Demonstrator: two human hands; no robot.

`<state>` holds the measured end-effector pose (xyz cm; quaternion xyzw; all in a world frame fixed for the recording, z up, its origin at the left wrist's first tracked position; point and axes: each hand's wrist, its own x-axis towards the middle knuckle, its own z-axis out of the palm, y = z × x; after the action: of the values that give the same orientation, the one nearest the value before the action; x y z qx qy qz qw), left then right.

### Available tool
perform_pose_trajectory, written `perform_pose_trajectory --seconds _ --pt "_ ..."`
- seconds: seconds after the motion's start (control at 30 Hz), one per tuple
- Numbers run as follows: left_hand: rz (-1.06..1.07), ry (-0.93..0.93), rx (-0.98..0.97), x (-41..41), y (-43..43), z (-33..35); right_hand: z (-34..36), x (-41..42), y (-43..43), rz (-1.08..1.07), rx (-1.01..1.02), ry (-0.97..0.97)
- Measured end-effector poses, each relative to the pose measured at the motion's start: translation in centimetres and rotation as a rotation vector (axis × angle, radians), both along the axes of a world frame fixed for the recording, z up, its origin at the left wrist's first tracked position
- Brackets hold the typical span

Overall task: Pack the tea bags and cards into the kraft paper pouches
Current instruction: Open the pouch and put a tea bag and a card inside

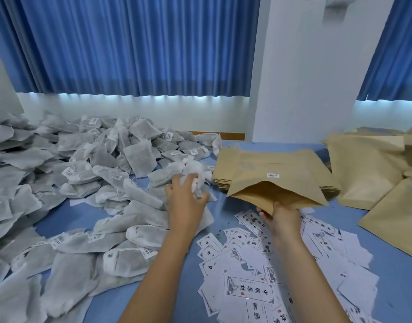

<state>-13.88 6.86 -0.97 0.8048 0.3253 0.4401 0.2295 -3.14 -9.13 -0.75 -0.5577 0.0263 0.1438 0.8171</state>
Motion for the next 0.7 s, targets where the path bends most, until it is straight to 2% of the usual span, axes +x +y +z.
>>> perform_pose_trajectory --seconds 0.03,0.07,0.1,0.17,0.23,0.3,0.37,0.5,0.6,0.7 --pt "-0.079 -0.158 -0.072 -0.1 0.0 0.4 -0.1 0.1 0.0 0.007 0.009 0.004" --pt "-0.161 -0.229 -0.109 -0.2 -0.1 0.6 -0.2 0.1 0.0 0.013 0.016 0.0" --pt "-0.223 -0.173 -0.069 -0.3 -0.2 0.6 -0.2 0.1 0.0 0.016 0.021 -0.008" --pt "-0.218 0.241 0.139 -0.1 -0.5 -0.4 -0.2 0.1 0.0 0.023 0.022 -0.016" --pt "-0.18 0.616 0.113 0.3 -1.1 -2.1 -0.2 0.1 -0.1 0.03 0.023 -0.017" --pt "-0.079 0.771 0.028 0.9 -2.1 -3.2 -0.2 0.2 -0.3 0.027 0.026 -0.007" --pt "0.045 0.809 0.064 1.3 -3.0 -3.2 -0.2 0.3 -0.4 0.026 0.028 0.006" --pt "0.083 0.667 0.187 1.3 -2.8 -2.6 0.4 0.4 -0.6 0.026 0.075 0.016" --pt "0.081 0.372 0.241 0.5 -2.9 -0.8 0.6 0.8 -1.1 0.03 0.113 0.026" --pt "-0.042 0.008 0.492 0.1 -4.3 0.3 0.8 1.7 -1.5 0.022 0.104 0.009"
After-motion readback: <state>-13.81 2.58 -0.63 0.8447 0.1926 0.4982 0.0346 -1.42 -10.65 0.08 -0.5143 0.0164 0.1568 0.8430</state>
